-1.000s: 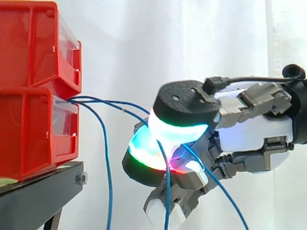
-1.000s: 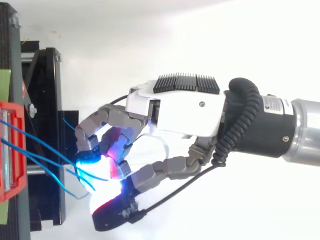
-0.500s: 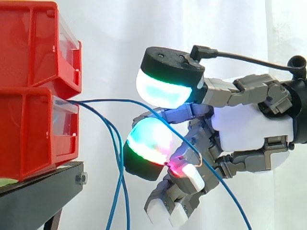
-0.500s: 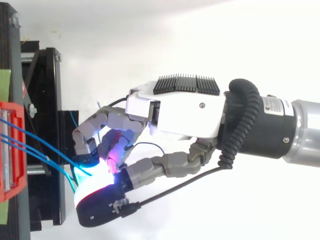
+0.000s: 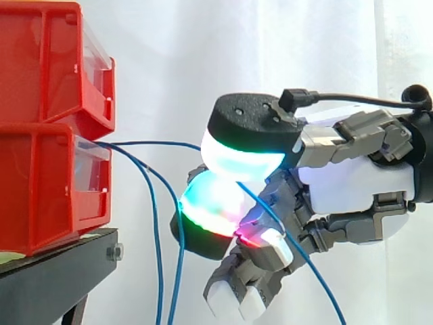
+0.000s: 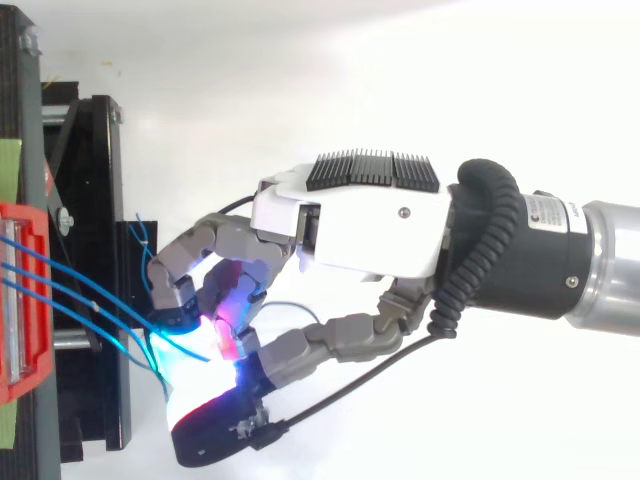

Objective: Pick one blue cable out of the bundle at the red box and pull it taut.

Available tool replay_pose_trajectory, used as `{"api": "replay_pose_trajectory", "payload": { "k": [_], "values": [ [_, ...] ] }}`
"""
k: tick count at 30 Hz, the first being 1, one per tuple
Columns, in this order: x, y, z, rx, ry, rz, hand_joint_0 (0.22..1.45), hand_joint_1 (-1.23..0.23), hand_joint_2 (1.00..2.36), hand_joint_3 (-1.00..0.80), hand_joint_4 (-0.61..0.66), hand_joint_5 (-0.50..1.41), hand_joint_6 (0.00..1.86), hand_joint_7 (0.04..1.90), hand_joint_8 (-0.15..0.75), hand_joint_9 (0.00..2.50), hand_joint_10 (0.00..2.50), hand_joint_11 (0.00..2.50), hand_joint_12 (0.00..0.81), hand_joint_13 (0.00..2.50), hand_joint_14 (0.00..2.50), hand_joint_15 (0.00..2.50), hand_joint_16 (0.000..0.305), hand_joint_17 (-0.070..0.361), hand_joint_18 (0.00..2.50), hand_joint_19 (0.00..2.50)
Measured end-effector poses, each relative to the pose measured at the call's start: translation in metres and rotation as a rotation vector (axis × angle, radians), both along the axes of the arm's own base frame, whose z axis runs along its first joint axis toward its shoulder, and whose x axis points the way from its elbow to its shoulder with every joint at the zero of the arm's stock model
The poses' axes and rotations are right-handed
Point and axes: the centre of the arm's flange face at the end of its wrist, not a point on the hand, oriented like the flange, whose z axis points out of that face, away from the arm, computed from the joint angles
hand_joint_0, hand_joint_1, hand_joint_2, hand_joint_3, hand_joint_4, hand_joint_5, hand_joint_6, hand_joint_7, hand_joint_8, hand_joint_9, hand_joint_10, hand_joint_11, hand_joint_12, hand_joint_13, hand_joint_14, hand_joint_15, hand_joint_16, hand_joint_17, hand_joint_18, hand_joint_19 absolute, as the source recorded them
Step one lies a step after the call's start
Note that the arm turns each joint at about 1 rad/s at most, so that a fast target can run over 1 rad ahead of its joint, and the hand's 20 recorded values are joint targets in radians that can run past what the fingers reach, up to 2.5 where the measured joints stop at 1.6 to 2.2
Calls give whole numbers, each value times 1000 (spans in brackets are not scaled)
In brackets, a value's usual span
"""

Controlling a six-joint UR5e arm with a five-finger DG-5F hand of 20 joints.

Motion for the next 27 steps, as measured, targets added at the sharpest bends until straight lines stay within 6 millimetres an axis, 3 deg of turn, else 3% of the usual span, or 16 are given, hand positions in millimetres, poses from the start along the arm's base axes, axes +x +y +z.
{"api": "replay_pose_trajectory", "payload": {
  "k": [5, 9, 12, 17, 21, 27],
  "values": [
    [0, 0, 0, 0, 0, 0, 486, -388, 1000, -500, 152, -35, 630, 1176, 372, 1182, 14, 766, 411, 799, 16, 431, 54, 122, 700, 472],
    [0, 0, 0, 0, 0, 1, 547, -434, 1006, -414, 113, -36, 608, 1234, 359, 1156, 16, 772, 393, 776, 16, 438, 50, 113, 647, 498],
    [0, 0, 0, 0, 0, 2, 562, -556, 1008, -316, 110, -48, 658, 1128, 396, 1172, 12, 792, 434, 813, 13, 422, 58, 130, 712, 453],
    [0, 1, 0, 0, 0, 3, 568, -596, 1007, -256, 133, -75, 740, 970, 411, 1170, 10, 815, 450, 825, 14, 423, 60, 136, 737, 441],
    [0, 2, 0, 0, 0, 3, 538, -515, 1007, -378, 122, -80, 733, 964, 373, 1132, 14, 816, 403, 780, 15, 444, 51, 115, 656, 486],
    [0, 1, 0, 0, -1, 1, 539, -453, 1005, -426, 125, -65, 678, 1056, 371, 1147, 15, 801, 403, 782, 16, 440, 51, 115, 656, 479]
  ]
}}
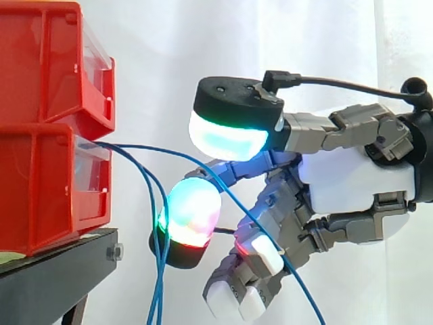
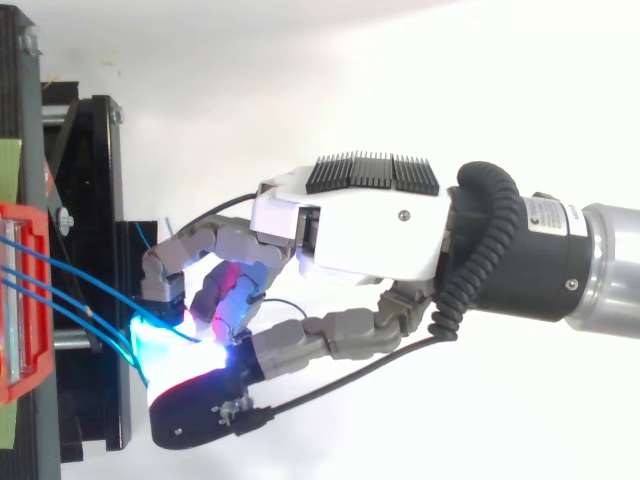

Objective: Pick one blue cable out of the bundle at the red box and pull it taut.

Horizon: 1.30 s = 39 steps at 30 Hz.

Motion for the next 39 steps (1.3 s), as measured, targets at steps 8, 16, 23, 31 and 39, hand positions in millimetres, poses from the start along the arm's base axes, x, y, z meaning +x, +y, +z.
{"api": "replay_pose_trajectory", "payload": {
  "k": [8, 16, 23, 31, 39],
  "values": [
    [-3, -6, 4, -1, 9, -5, 574, -536, 1010, -339, 101, -88, 761, 1019, 384, 1171, 15, 850, 403, 798, 17, 433, 51, 115, 680, 467],
    [-12, -10, 15, -9, 50, -6, 575, -590, 1009, -332, 131, -108, 803, 899, 390, 1153, 14, 847, 411, 803, 14, 429, 52, 118, 693, 451],
    [-16, -13, 19, -11, 68, -9, 573, -625, 1011, -332, 114, -114, 802, 932, 381, 1142, 13, 878, 396, 792, 15, 439, 49, 110, 681, 455],
    [-18, -14, 28, -12, 58, -13, 576, -674, 1011, -286, 113, -137, 866, 897, 395, 1133, 11, 901, 414, 807, 14, 427, 52, 117, 714, 438],
    [-23, -16, 41, -15, 55, -15, 555, -640, 1010, -347, 135, -145, 913, 873, 390, 1120, 13, 921, 405, 793, 15, 434, 50, 112, 695, 456]
  ]
}}
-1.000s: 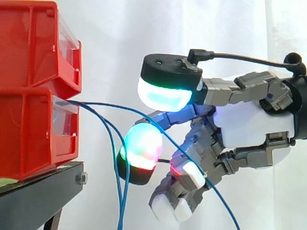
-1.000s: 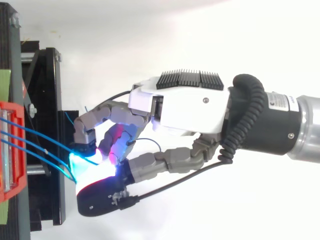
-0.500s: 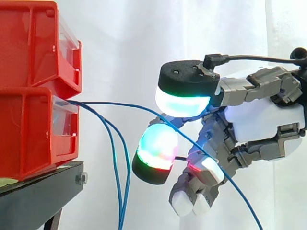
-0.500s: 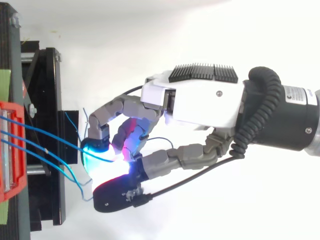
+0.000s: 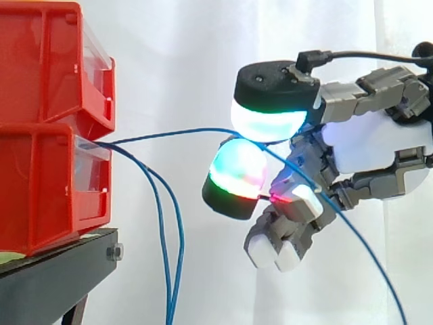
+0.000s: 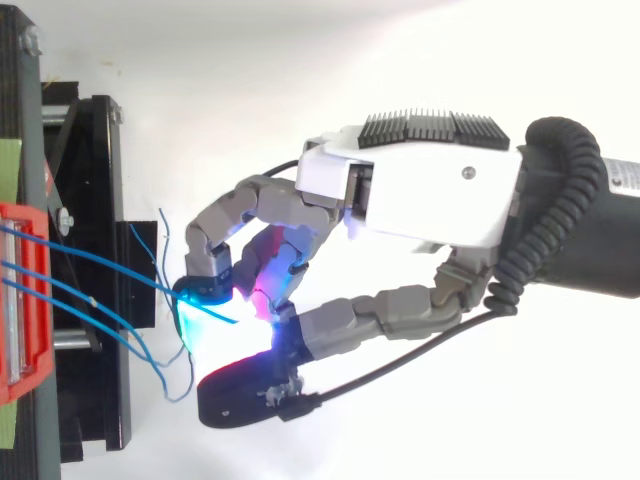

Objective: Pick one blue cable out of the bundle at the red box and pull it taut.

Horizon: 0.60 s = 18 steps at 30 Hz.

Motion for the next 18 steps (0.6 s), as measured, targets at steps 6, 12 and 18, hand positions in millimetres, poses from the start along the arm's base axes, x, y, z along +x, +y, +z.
{"api": "replay_pose_trajectory", "payload": {
  "k": [6, 12, 18],
  "values": [
    [-4, -2, 9, -2, 0, -5, 563, -442, 1007, -404, 125, -111, 833, 930, 378, 1154, 15, 860, 398, 788, 16, 432, 50, 112, 678, 477],
    [-5, -3, 14, -3, -5, -13, 599, -505, 1012, -284, 168, -84, 749, 974, 386, 1165, 13, 836, 406, 799, 14, 429, 52, 117, 691, 462],
    [-6, -5, 19, -3, -12, -17, 587, -622, 1007, -153, 214, -104, 779, 873, 438, 1154, 9, 905, 461, 821, 12, 421, 62, 140, 765, 418]
  ]
}}
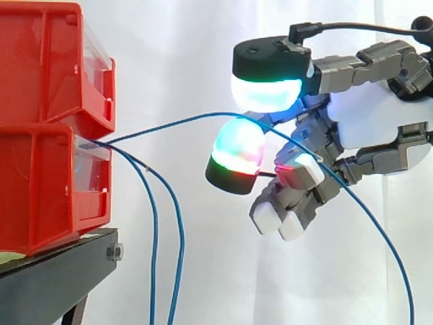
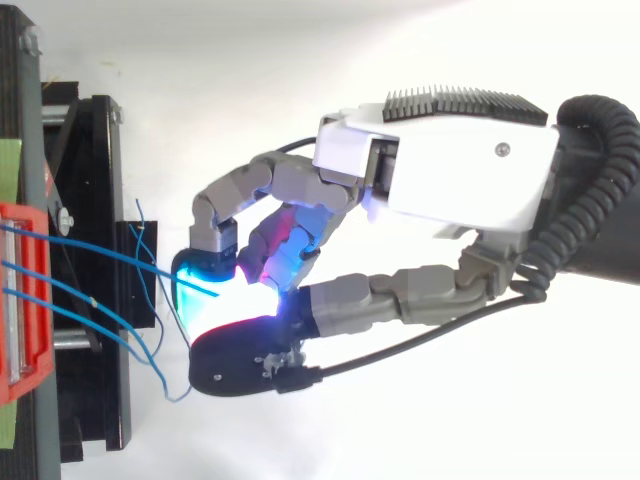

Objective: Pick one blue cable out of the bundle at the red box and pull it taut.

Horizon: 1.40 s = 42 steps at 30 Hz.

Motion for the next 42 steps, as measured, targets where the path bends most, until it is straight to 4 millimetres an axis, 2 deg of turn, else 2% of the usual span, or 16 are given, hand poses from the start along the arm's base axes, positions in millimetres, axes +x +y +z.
{"api": "replay_pose_trajectory", "payload": {
  "k": [10, 13, 14, 15, 17, 18, 19, 20, 22, 26, 32, 42],
  "values": [
    [-1, -1, 4, -11, -4, -5, 582, -683, 1003, -106, 220, -118, 818, 832, 444, 1146, 5, 956, 477, 816, 12, 428, 65, 146, 781, 407],
    [-1, 0, 5, -11, -6, -5, 554, -657, 1010, -245, 185, -108, 809, 865, 410, 1142, 8, 926, 448, 796, 13, 422, 60, 134, 734, 435],
    [-1, 0, 5, -11, -7, -5, 536, -587, 1011, -328, 148, -92, 772, 952, 377, 1132, 12, 901, 411, 765, 15, 440, 51, 116, 666, 475],
    [-1, 0, 5, -11, -7, -5, 535, -570, 1010, -342, 149, -89, 766, 952, 371, 1134, 13, 889, 411, 765, 17, 433, 51, 116, 665, 481],
    [-1, 0, 5, -12, -9, -7, 547, -406, 1007, -394, 136, -57, 693, 1070, 367, 1158, 12, 824, 401, 765, 15, 439, 51, 114, 652, 478],
    [-1, 0, 5, -12, -9, -8, 549, -381, 1007, -399, 150, -52, 678, 1084, 366, 1162, 15, 810, 400, 765, 14, 430, 51, 114, 649, 487],
    [-1, -1, 5, -13, -9, -10, 552, -345, 1007, -397, 159, -35, 581, 1278, 359, 1165, 15, 762, 397, 763, 16, 427, 51, 114, 639, 489],
    [-1, -1, 5, -13, -9, -12, 558, -346, 1008, -377, 193, -26, 541, 1313, 357, 1155, 16, 748, 396, 761, 15, 426, 51, 114, 632, 491],
    [-1, -2, 5, -13, -9, -14, 568, -370, 1010, -339, 224, -14, 500, 1341, 368, 1161, 16, 745, 405, 767, 14, 426, 52, 118, 642, 481],
    [-1, -2, 5, -14, -6, -16, 606, -544, 1009, -181, 269, -16, 500, 1341, 411, 1198, 12, 789, 444, 808, 13, 413, 59, 134, 713, 437],
    [-1, -1, 5, -15, -5, -16, 619, -634, 1008, -67, 305, -21, 505, 1325, 421, 1195, 12, 806, 455, 816, 13, 408, 60, 135, 751, 413],
    [-1, 0, 6, -16, -7, -19, 624, -696, 1010, -79, 273, -44, 521, 1261, 415, 1148, 11, 847, 447, 803, 13, 414, 58, 131, 742, 411]
  ]
}}
